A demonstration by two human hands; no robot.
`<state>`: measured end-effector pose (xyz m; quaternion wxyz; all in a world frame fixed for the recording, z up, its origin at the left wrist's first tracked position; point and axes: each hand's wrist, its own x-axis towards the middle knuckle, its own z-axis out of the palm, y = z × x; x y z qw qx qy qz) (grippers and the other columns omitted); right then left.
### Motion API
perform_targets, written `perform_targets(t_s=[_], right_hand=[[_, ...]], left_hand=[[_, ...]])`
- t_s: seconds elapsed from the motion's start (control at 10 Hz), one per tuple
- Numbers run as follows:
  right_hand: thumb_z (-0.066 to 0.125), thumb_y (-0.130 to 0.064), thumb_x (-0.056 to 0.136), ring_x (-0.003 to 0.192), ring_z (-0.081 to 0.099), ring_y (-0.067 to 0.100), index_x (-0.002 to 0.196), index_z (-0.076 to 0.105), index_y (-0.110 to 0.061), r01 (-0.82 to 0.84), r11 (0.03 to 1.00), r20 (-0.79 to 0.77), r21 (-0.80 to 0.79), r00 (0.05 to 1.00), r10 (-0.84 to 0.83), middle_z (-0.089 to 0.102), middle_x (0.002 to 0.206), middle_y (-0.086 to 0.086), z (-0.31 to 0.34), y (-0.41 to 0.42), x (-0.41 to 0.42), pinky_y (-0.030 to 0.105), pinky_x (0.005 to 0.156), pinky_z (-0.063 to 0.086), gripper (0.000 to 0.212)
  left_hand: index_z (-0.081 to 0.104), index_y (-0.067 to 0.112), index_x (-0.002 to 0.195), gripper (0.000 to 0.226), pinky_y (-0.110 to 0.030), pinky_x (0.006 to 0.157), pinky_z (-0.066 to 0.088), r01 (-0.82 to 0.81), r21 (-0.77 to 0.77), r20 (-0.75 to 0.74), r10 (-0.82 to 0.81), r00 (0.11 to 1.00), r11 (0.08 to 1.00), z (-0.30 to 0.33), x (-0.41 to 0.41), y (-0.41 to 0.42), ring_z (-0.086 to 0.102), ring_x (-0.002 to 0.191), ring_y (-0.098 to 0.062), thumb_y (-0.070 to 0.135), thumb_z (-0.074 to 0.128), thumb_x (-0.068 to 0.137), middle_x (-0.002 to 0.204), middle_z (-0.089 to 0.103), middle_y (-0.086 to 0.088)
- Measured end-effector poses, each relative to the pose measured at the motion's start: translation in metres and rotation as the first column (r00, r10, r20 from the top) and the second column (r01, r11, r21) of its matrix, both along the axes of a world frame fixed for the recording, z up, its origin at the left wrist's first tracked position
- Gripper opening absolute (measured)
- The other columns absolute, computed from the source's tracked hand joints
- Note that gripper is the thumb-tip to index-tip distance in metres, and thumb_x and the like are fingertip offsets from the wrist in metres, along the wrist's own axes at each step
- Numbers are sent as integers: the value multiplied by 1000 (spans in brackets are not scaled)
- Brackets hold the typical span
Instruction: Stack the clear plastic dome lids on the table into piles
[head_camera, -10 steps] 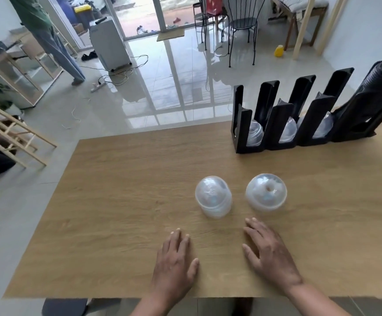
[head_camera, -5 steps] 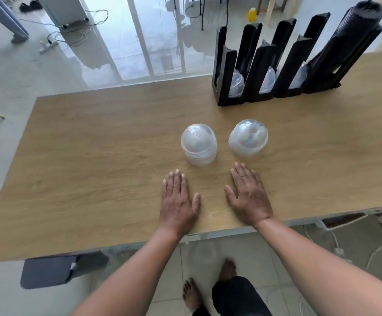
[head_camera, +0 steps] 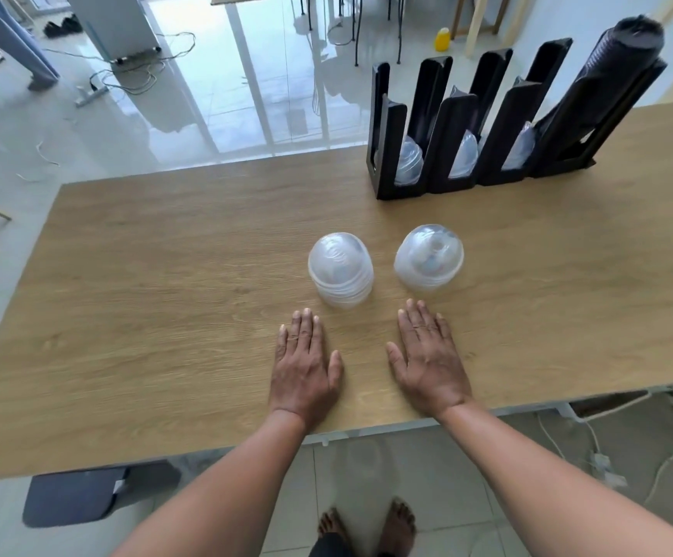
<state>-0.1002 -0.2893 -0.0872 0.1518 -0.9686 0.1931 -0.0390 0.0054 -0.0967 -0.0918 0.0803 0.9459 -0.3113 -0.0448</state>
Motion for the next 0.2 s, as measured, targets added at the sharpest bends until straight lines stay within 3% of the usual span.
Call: perform_targets(t_s=[0.1,0.2], right_hand=[[42,-43,102,154,9,23,153,33,-7,-14,999,-21,40,1000,15,18,165,12,8,0,0,44,126,5,64],[53,-42,99,150,26,15,148,44,-16,66,937,8,344,997,-73,34,161,6,37,-1,-9,34,123,19,57]], left_hand=[[21,5,156,73,-45,126,5,-3,-5,-1,3,1000,1000,3,1,-2,1,154,-22,49,24,97,166,12,-14],[20,6,156,73,-44,126,5,-13,-36,17,14,1000,999,-2,-4,-1,0,154,-21,49,24,98,166,11,-13]])
